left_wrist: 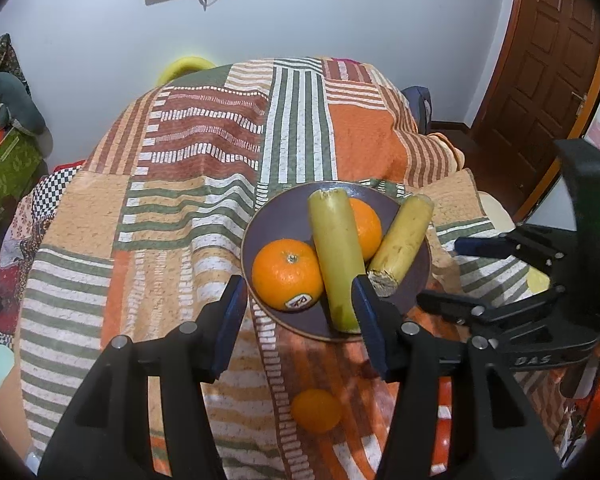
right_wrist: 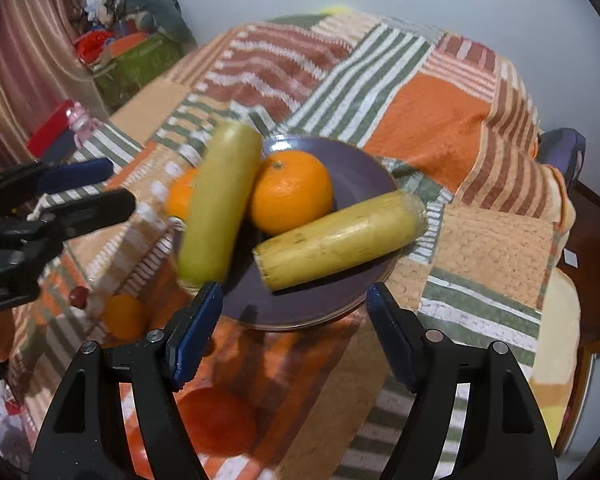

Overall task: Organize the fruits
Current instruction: 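Lower both yellow cylinders onto the plate beside the oranges, then move the left tool to a tangerine while the right tool approaches a red tomato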

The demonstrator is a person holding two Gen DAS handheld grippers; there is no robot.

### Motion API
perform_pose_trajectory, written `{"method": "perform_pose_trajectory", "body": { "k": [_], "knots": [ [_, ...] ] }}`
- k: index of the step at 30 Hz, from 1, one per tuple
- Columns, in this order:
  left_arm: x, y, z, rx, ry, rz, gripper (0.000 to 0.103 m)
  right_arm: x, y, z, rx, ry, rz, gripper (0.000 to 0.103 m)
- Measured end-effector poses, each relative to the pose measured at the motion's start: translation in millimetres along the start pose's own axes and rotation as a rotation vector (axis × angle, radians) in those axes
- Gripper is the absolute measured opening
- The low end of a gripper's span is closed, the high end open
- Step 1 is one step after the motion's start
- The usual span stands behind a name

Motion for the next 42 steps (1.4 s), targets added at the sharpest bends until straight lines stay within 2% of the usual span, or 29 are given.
{"method": "perform_pose_trajectory", "body": {
  "k": [8, 13, 20, 26, 29, 31, 35, 38, 40, 42],
  "knots": [
    [-3, -38, -21, 0.028, 0.023, 0.013, 0.062, -13, -52, -18, 0.145, 0.04, -0.022, 0.075],
    [-8, -47, -39, 0.015, 0.023, 0.005, 0.065, -22, -62, -33, 0.186, 0.058, -0.043, 0.077],
    [-10, -44, -74, -0.029, 0.034, -0.012, 0.065, -32, -51, -62, 0.169, 0.066, -0.056, 0.077],
    [-3, -20, -95, -0.088, 0.078, -0.002, 0.065, -34, -24, -85, 0.115, 0.095, -0.058, 0.077],
    [-1, -7, -98, -0.119, 0.076, -0.027, 0.065, -34, -13, -89, 0.092, 0.102, -0.047, 0.077],
    [1, 1, -99, -0.127, 0.08, -0.037, 0.062, -35, -10, -90, 0.083, 0.105, -0.041, 0.077],
    [7, 14, -97, -0.154, 0.097, -0.075, 0.047, -35, 1, -86, 0.052, 0.099, -0.038, 0.077],
    [9, 23, -94, -0.16, 0.099, -0.079, 0.046, -33, 4, -86, 0.047, 0.104, -0.02, 0.075],
    [11, 28, -92, -0.163, 0.103, -0.079, 0.046, -32, 7, -86, 0.038, 0.112, -0.005, 0.067],
    [12, 32, -91, -0.164, 0.105, -0.076, 0.043, -31, 10, -85, 0.032, 0.118, 0.018, 0.062]
  ]
}}
Point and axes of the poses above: each gripper's, at about its wrist camera, not at the fingertips, and y roughly the way its jaws point, x to its right, z to its top, the point moved 3 cm from there along y, roughly the way its jaws point, and after that the axes turned 10 degrees about -x, right-handed, at the moved point
